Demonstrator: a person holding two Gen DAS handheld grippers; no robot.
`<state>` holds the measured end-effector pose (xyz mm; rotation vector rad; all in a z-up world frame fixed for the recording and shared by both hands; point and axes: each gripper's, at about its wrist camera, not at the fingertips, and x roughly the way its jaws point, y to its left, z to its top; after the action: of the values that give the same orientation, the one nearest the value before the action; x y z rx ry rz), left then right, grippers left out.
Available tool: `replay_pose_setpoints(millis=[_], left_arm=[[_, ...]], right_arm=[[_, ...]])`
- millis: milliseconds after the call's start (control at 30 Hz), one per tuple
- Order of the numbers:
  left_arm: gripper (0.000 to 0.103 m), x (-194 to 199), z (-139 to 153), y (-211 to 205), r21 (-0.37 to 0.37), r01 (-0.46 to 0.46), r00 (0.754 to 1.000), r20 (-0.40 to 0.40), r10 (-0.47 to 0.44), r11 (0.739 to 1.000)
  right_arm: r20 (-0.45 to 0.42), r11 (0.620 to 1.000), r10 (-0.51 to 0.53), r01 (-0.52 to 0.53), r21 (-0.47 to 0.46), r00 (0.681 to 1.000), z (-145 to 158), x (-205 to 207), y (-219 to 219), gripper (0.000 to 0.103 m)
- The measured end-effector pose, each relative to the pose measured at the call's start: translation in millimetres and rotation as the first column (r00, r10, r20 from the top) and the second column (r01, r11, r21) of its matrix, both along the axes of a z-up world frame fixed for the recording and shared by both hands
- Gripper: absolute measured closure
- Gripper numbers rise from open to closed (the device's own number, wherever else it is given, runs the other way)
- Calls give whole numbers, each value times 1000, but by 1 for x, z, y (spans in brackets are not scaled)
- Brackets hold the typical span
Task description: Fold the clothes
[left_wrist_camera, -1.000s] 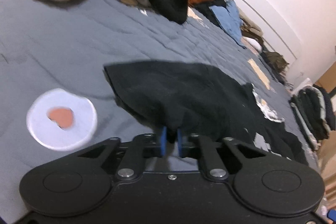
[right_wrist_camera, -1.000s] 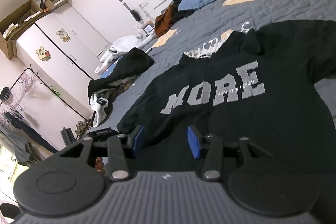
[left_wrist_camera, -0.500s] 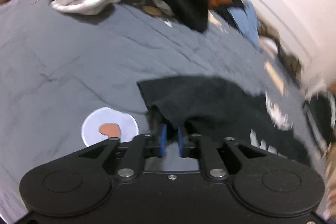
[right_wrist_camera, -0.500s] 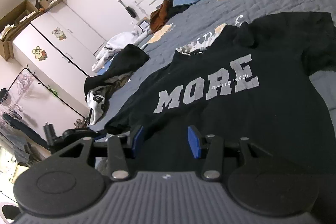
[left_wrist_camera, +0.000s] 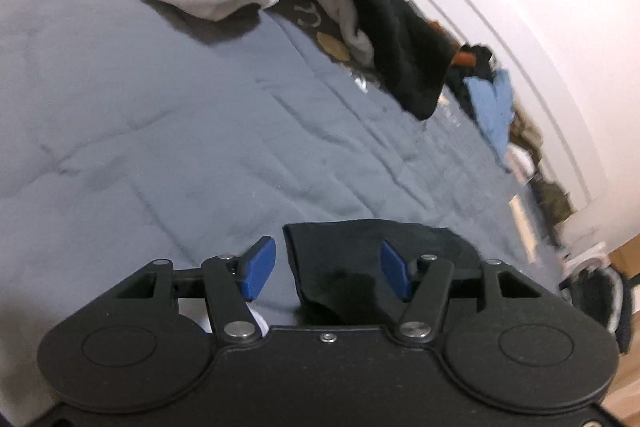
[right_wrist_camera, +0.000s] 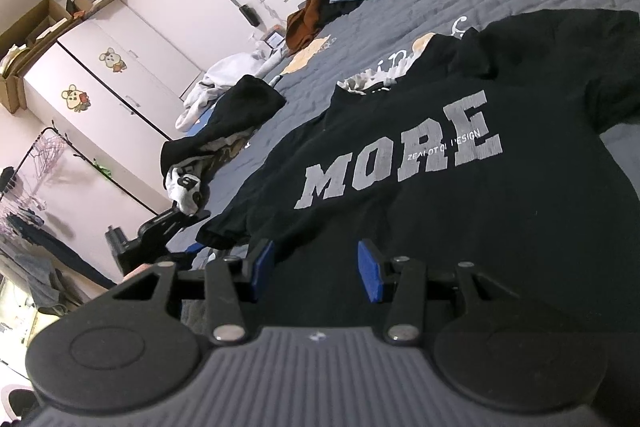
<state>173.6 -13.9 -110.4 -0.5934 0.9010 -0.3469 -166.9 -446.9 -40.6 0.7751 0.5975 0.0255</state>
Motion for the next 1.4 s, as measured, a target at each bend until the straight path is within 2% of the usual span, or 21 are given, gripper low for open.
replay_pose_setpoints(millis=[67, 133, 167, 200, 267, 300, 367, 500, 533, 567, 667, 767, 833, 900, 1033, 1133, 1233, 1300, 1400], left_arm=[[47, 6, -6, -8, 26, 19, 1000, -7, -18, 999], [52, 12, -9, -13, 44, 36, 999, 2, -36, 998], [70, 16, -8, -15, 55, 49, 999, 2, -49, 997], [83, 21, -8, -17, 66, 62, 998, 3, -63, 996], [92, 30, -7, -21, 87, 89, 996, 3, -90, 992], [92, 34, -4, -22, 100, 98, 995, 15, -100, 990], [93, 40, 12, -24, 140, 99, 989, 91, -112, 985], [93, 53, 39, -36, 205, 99, 962, 229, -146, 974], [93, 57, 42, -41, 237, 101, 959, 237, -158, 966], [92, 61, 39, -47, 287, 107, 965, 202, -169, 952], [80, 73, 28, -62, 419, 125, 977, 105, -185, 899], [73, 63, 26, -47, 407, 70, 981, 139, -138, 911], [72, 55, 29, -30, 386, 8, 987, 144, -68, 922], [70, 44, 33, -13, 321, -14, 991, 129, -30, 947], [60, 6, 33, 6, 190, 27, 995, 94, -45, 981], [60, -21, 33, 10, 159, 83, 988, 117, -102, 984], [58, -41, 32, 8, 169, 133, 975, 155, -160, 977], [58, -47, 30, 4, 188, 139, 970, 173, -172, 972], [58, -46, 26, -4, 175, 168, 965, 172, -198, 970]], right_arm=[[-3, 1000, 1, -1, 2, 1000, -1, 1, 0, 57], [-5, 1000, 2, -2, 4, 1000, -2, 1, -1, 57], [-6, 1000, 2, -2, 4, 1000, -2, 2, -1, 57], [-5, 1000, 1, -1, 5, 1000, -2, 2, -1, 57], [-4, 1000, 1, -1, 8, 1000, -2, 3, -3, 57], [-3, 1000, 1, -1, 10, 1000, -3, 3, -3, 57], [-3, 1000, -1, 1, 12, 1000, -3, 4, -5, 57], [-9, 1000, -5, 5, 20, 1000, -6, 4, -8, 57], [-11, 1000, -4, 5, 21, 1000, -7, 5, -9, 57], [-13, 1000, -4, 5, 22, 1000, -8, 5, -10, 57], [-18, 1000, -3, 4, 22, 1000, -9, 5, -12, 57], [-20, 1000, -3, 4, 24, 1000, -10, 4, -14, 57], [-19, 1000, -3, 4, 28, 1000, -9, 3, -16, 57], [-15, 1000, -5, 6, 29, 1000, -8, 1, -17, 57], [0, 999, -6, 6, 43, 1000, -3, -2, -17, 57], [16, 999, 2, -3, 44, 1000, 3, -5, -15, 57], [28, 999, 14, -16, 42, 999, 8, -7, -11, 57], [35, 999, 21, -22, 41, 999, 11, -9, -8, 57], [38, 999, 25, -27, 36, 999, 14, -9, -6, 57]])
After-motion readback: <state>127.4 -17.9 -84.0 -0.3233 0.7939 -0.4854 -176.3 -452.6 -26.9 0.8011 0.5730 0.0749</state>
